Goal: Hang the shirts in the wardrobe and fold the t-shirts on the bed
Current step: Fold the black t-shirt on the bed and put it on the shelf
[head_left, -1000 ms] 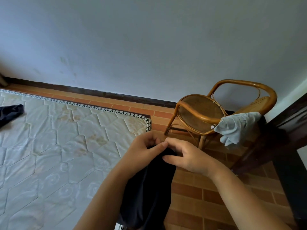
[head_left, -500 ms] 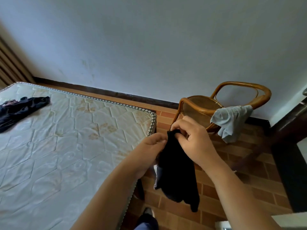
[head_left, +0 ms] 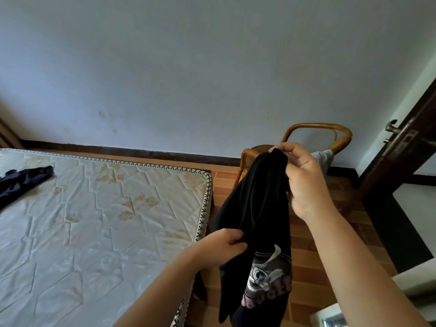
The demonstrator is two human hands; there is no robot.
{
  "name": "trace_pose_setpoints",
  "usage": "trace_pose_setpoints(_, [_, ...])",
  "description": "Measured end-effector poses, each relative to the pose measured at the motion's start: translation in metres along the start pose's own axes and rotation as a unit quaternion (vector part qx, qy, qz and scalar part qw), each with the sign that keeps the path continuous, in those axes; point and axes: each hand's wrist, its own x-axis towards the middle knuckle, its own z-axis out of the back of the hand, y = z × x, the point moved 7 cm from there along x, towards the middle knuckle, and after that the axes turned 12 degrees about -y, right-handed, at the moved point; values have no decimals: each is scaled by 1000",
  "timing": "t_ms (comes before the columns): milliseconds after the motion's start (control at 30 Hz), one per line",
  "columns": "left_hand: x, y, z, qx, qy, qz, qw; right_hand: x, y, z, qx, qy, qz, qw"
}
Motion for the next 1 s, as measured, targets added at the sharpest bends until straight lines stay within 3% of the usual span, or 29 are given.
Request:
trace_pose_setpoints(133, [2, 15, 16, 176, -25, -4, 984, -7, -4, -8, 28, 23, -45, 998])
trace_pose_setpoints(300, [3, 30, 40, 466, -47, -14, 883, -7, -8, -6, 35, 50, -114, 992])
trace_pose_setpoints(400, [4, 34, 61, 525, -55, -31, 849, -10, -10, -9, 26, 85, -160, 983])
trace_pose_setpoints(500, [8, 32, 98, 538, -86, -45, 837, -17, -9, -19, -31, 157, -195, 968])
trace_pose_setpoints(567, [10, 25, 124, 526, -116, -63, 840, -7, -13, -16, -235, 165, -112, 951])
trace_pose_setpoints(633, [13, 17, 147, 511, -156, -78, 842, 10, -16, -9, -438, 124, -10, 890])
trace_pose_setpoints(667, [14, 14, 159, 504, -185, -80, 840, 19, -19, -4, -481, 101, 2, 871])
trace_pose_setpoints(767, [16, 3, 185, 486, -267, -93, 827, 43, -24, 17, -526, 63, -27, 848])
trace_pose_setpoints(867, [17, -19, 186, 515, -292, -144, 793, 63, -14, 24, -594, 73, 17, 801])
trace_pose_setpoints(1000, [23, -40, 176, 620, -263, -198, 712, 79, 4, 19, -642, 67, 98, 757])
